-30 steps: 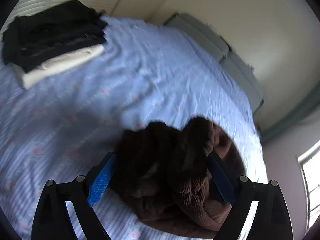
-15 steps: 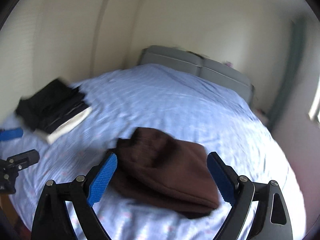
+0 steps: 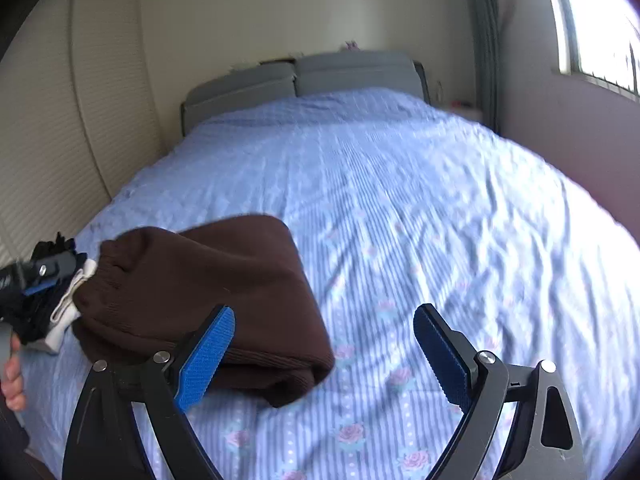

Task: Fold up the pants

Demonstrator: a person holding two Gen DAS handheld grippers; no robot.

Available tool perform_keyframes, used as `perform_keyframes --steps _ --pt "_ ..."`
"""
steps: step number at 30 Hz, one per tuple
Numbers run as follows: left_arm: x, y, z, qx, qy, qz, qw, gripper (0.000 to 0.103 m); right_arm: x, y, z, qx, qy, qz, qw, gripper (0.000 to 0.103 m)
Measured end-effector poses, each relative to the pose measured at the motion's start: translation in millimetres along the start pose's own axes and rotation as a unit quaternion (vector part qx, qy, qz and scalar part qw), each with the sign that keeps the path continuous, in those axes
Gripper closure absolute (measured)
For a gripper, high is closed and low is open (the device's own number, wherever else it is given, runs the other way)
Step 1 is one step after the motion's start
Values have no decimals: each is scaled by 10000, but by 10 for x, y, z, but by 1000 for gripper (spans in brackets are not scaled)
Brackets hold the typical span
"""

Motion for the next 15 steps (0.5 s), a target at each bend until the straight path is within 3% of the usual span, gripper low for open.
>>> perform_keyframes --steps 7,9,11,12,14,15 --pt "493 32 32 -49 -502 -319 9982 11 276 121 61 262 -142 -100 9995 11" --pt "514 25 82 52 -400 -530 9978 22 311 109 70 246 -149 -125 9995 11" --pt "480 29 99 214 -327 -639 9972 40 331 85 75 228 -162 -167 9995 11" --pt "444 11 102 244 -290 -589 9975 44 332 73 81 215 -161 -187 9995 11" --pt "335 -33 76 183 -187 -371 9990 65 323 51 88 185 -143 -213 9995 11" --pt "219 -42 62 98 -145 -124 9998 71 315 44 89 181 -134 -232 9995 11"
Point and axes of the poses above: each gripper's, at about its wrist camera, not at the fingertips, and x roughly the way its jaws point, y to its right, z to its underside, the point moved 5 cm from there along x, roughly the way its jaws point
